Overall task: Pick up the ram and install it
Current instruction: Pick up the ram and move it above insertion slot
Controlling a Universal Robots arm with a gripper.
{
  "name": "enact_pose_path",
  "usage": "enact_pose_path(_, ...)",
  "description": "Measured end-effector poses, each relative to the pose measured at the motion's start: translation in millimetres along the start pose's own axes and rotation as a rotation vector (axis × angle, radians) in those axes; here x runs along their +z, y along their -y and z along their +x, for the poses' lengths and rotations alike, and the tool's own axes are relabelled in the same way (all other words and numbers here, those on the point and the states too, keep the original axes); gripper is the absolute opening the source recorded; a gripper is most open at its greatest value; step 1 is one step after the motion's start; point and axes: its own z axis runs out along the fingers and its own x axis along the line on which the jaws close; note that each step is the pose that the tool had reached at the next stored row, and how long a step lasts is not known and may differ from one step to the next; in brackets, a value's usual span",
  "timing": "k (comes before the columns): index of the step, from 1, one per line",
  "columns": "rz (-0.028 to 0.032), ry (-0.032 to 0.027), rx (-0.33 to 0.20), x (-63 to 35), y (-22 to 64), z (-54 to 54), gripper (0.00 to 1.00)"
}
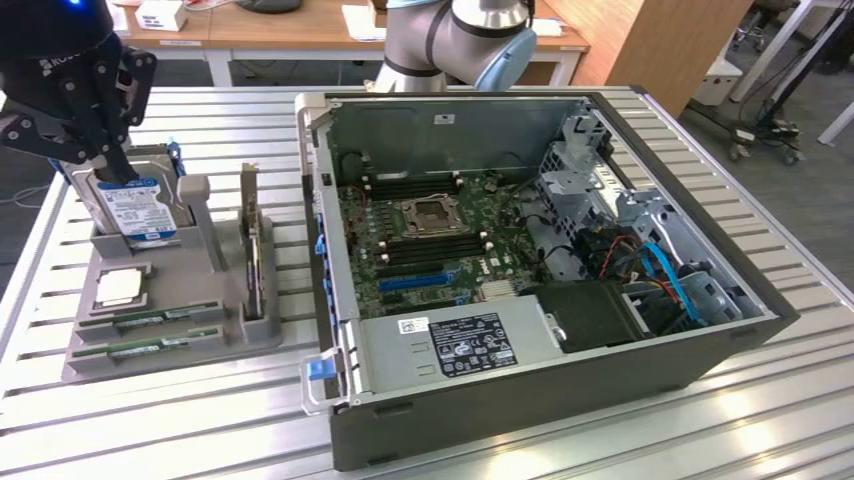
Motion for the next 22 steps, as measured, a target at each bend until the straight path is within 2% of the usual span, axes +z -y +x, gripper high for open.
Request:
enact_pose_path(2, 0.0019, -0.0043, -0.029, 0.0, -0.1, 0.1, 0.10)
enact_pose_path(14, 0.0082, -0.0219, -0.181, 0.0, -0.1, 0.1, 0.10)
enact_pose_path(22, 0.0106, -0.0303, -0.285, 0.1, -0.2, 0.0, 0.10)
